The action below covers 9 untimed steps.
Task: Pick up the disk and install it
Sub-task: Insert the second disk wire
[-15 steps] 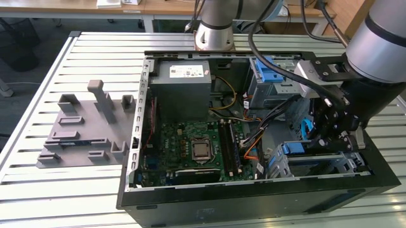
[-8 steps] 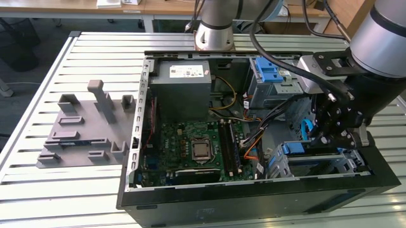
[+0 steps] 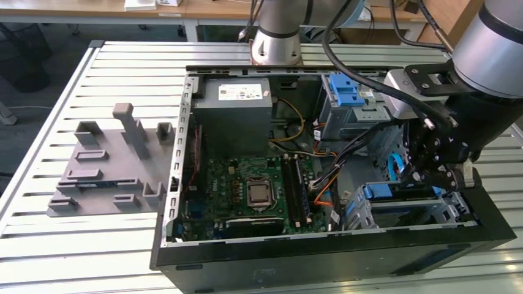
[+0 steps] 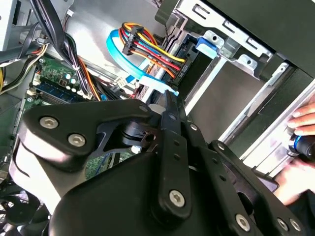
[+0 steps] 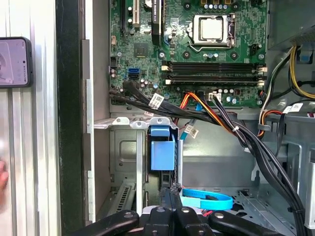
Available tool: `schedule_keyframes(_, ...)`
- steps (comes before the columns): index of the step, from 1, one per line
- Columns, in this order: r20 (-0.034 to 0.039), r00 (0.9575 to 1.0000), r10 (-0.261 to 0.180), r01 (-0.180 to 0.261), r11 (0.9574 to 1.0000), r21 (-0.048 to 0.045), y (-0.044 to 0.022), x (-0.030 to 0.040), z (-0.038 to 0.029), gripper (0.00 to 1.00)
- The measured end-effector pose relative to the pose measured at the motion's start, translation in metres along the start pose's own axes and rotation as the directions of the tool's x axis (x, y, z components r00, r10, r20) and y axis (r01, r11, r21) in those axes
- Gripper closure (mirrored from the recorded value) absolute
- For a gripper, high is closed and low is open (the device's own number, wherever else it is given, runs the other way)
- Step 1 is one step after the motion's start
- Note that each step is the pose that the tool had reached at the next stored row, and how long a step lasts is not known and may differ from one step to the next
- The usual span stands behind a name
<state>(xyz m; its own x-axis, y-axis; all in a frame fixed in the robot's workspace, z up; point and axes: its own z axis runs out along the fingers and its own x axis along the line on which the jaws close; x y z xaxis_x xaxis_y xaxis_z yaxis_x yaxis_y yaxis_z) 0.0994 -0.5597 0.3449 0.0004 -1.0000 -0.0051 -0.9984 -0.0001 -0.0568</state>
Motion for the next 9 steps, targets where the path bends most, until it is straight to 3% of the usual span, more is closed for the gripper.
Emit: schedule_keyframes(9, 0.0000, 1.0000, 0.000, 0.000, 1.0000, -0.0002, 0.0000, 0.0000, -0.0002, 0.89)
